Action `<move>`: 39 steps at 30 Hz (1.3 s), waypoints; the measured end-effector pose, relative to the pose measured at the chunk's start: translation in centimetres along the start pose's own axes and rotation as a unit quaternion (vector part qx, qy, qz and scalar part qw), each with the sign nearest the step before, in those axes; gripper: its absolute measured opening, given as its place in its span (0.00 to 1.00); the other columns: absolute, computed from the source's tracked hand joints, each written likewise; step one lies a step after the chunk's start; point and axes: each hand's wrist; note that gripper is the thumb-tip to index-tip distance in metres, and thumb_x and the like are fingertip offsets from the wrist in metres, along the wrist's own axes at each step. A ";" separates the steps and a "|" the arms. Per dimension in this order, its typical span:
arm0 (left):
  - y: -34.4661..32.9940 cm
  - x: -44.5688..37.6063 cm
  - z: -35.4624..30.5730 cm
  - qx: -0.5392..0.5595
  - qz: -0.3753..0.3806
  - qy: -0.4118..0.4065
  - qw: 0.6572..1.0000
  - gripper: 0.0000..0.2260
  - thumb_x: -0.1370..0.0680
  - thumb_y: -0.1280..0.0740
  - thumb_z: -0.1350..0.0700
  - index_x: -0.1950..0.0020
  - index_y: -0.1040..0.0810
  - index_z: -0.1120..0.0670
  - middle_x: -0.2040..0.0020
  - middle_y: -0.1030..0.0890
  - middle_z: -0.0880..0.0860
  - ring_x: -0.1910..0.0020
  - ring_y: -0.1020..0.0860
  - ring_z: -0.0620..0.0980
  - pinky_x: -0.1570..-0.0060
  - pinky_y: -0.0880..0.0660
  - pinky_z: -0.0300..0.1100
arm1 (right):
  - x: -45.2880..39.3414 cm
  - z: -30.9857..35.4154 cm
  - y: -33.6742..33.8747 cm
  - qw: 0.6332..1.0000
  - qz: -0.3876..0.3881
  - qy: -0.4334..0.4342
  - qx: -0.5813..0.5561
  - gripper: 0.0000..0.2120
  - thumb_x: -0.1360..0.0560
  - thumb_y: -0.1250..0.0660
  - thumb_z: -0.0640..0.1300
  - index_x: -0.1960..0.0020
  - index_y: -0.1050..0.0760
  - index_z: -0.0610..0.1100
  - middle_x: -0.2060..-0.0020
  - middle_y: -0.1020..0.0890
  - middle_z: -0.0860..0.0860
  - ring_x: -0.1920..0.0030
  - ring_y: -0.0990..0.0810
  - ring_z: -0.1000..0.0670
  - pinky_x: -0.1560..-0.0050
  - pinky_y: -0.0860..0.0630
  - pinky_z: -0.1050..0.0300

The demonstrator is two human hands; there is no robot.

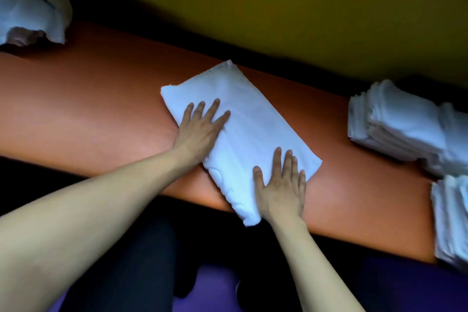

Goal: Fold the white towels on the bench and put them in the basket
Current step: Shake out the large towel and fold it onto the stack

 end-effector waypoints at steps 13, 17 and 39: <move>-0.3 14.7 -9.1 -0.094 0.073 -0.191 0.974 0.45 0.35 0.26 0.52 0.20 0.38 0.58 0.24 0.33 0.64 0.27 0.31 0.66 0.32 0.34 0.67 | 0.7 -2.5 2.4 0.997 0.019 0.067 0.016 0.37 0.20 0.52 0.68 0.17 0.56 0.52 0.18 0.50 0.48 0.20 0.48 0.45 0.26 0.48 0.45; 0.1 14.4 -10.4 0.004 0.047 -0.143 0.989 0.30 0.31 0.28 0.52 0.29 0.27 0.53 0.31 0.22 0.58 0.34 0.23 0.63 0.36 0.29 0.67 | 0.6 -4.0 3.6 0.993 0.037 0.109 0.015 0.36 0.20 0.47 0.66 0.18 0.50 0.53 0.19 0.45 0.49 0.22 0.44 0.45 0.26 0.46 0.46; 7.8 20.0 -5.1 0.617 -0.125 0.194 0.752 0.06 0.19 0.34 0.50 0.51 0.20 0.51 0.58 0.15 0.42 0.59 0.19 0.38 0.58 0.24 0.34 | 6.3 -9.4 9.2 0.841 0.005 0.206 -0.499 0.06 0.20 0.32 0.42 0.47 0.19 0.51 0.54 0.15 0.54 0.52 0.20 0.57 0.49 0.25 0.62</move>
Point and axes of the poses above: each hand's wrist, its own x-axis away from the middle knuckle, its own y-axis out of the back of the hand, z = x × y
